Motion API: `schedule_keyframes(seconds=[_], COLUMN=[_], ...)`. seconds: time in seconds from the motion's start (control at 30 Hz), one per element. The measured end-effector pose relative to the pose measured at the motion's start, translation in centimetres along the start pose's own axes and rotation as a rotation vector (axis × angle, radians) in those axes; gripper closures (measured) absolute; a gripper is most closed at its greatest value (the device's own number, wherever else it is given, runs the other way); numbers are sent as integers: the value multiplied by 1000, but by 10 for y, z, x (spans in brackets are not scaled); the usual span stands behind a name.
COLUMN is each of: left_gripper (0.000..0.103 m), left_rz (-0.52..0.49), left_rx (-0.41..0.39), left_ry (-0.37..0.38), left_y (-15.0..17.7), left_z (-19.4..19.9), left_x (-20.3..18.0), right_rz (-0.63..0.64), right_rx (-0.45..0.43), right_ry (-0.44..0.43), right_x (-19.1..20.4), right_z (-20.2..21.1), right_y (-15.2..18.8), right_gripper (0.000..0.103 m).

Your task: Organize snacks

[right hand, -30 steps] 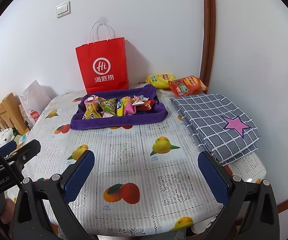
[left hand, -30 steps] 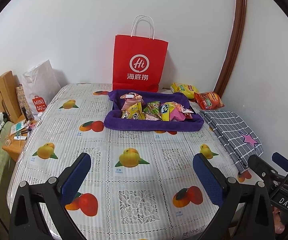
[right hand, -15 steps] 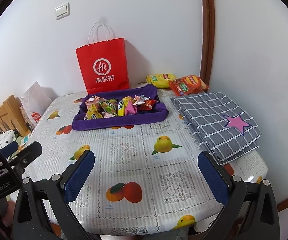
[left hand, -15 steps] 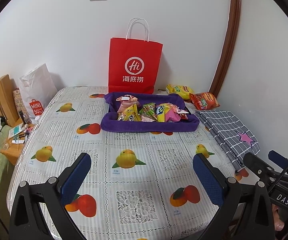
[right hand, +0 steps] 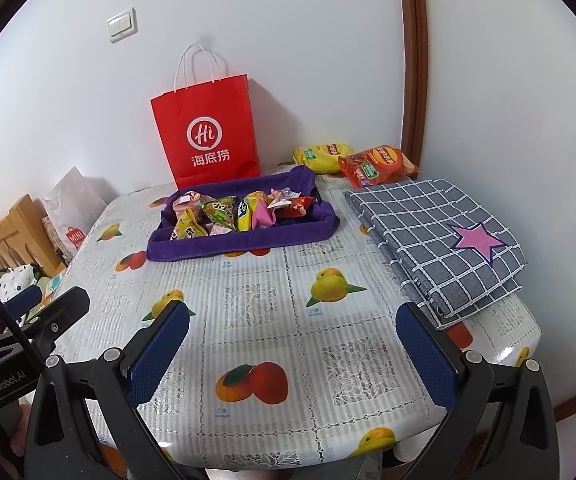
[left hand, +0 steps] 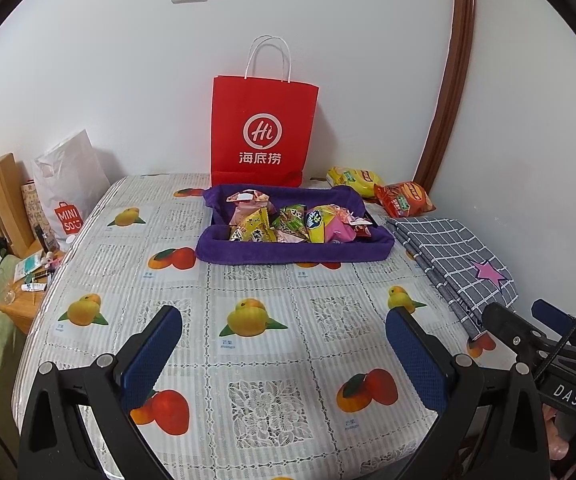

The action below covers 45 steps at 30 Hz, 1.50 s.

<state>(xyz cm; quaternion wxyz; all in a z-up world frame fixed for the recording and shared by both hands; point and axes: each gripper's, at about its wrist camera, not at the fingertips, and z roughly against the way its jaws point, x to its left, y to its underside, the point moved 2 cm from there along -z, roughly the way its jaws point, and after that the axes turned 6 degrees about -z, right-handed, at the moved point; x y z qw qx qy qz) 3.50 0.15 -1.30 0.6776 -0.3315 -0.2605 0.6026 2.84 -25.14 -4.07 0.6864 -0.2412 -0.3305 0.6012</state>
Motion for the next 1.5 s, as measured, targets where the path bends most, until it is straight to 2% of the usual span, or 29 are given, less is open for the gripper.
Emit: schedule_keyframes(seconds=[0.7,1.23,1.5], left_gripper=[0,0,0], left_rz=[-19,-33,-40], left_rx=[-13,5,31], left_ry=[14,10,-8], left_y=[-4,-10,-12], left_z=[-2,-30,-55], left_x=[-4,0,3], right_rz=[0,20,20], right_rx=[-4,8,44], right_ry=[3,-4,1], right_x=[0,12,13], right_z=[0,-20,-51], right_y=[-2,-5,-5], right_gripper=[1,1,1])
